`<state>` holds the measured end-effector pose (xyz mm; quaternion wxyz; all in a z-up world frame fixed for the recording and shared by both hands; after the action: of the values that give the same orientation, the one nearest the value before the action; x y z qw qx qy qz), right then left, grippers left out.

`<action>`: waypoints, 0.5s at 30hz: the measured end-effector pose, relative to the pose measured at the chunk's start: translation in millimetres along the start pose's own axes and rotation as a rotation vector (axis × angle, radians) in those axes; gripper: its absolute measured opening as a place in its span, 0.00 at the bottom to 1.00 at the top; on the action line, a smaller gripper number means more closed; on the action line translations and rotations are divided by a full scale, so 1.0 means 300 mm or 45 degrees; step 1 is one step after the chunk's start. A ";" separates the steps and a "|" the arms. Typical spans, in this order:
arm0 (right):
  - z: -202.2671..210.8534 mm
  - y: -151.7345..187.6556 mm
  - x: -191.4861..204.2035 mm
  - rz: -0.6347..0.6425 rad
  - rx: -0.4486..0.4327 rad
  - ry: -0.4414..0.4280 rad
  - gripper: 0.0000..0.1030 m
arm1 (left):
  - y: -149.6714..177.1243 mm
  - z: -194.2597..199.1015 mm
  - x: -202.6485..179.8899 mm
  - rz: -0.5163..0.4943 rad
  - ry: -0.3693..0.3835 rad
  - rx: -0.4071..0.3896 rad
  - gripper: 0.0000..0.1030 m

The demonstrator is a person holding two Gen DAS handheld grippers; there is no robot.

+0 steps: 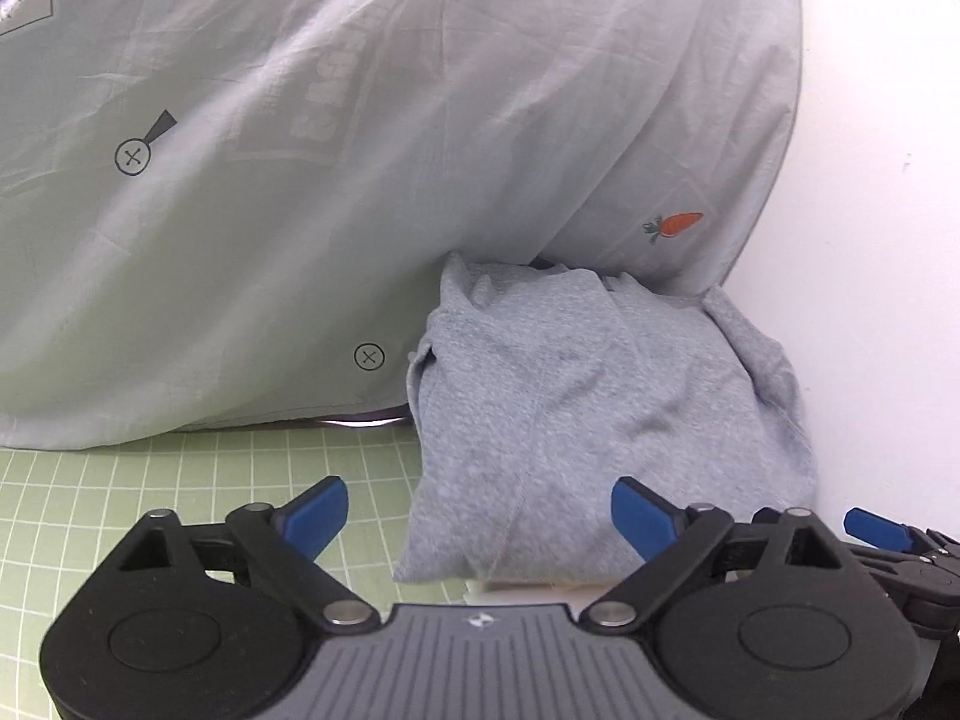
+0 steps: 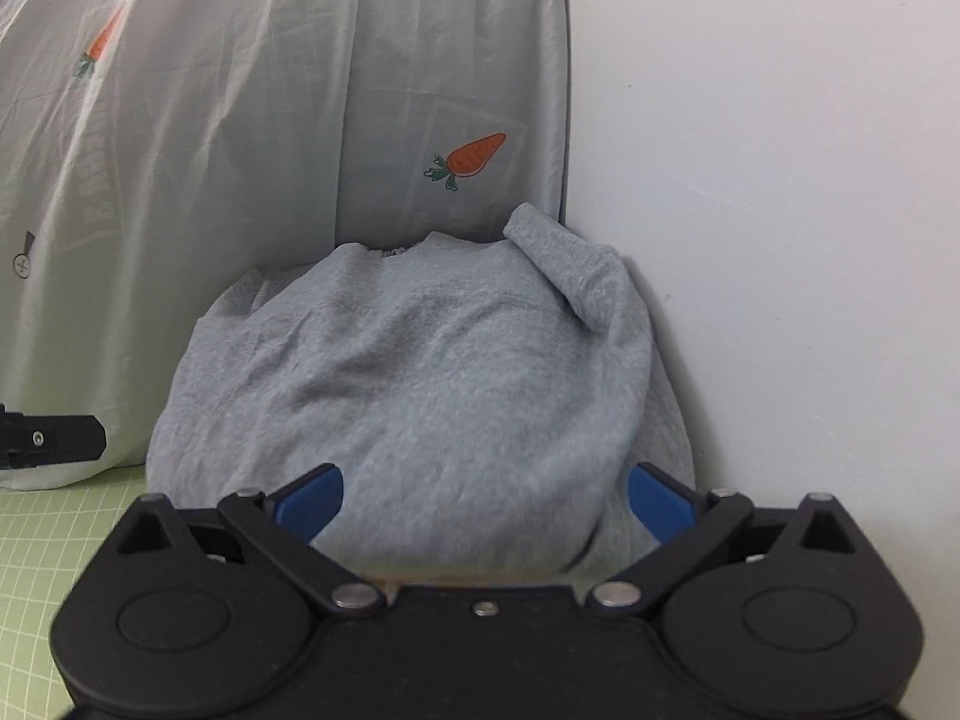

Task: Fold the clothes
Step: 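Open both grippers and pull back from the clothes stack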

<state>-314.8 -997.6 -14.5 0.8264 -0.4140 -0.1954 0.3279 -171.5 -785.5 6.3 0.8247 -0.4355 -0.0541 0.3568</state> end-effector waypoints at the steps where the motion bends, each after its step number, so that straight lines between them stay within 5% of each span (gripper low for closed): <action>1: 0.056 0.022 -0.001 -0.010 0.004 -0.001 1.00 | 0.023 0.029 -0.007 -0.003 -0.002 -0.008 1.00; 15: 0.472 0.315 0.057 -0.087 0.116 -0.039 1.00 | 0.334 0.371 0.000 -0.144 0.039 0.068 1.00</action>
<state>-422.8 -865.0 -8.1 0.8519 -0.3642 -0.2068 0.3144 -270.3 -673.3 -0.9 0.8556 -0.4150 -0.0565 0.3041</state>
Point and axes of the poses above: each gripper's, at about its wrist camera, not at the fingertips, and z roughly against the way its jaws point, x to its left, y to its underside, the point moved 2 cm from there along -z, roughly the way its jaws point, and after that the axes turned 5 degrees about x, right-handed, at the moved point
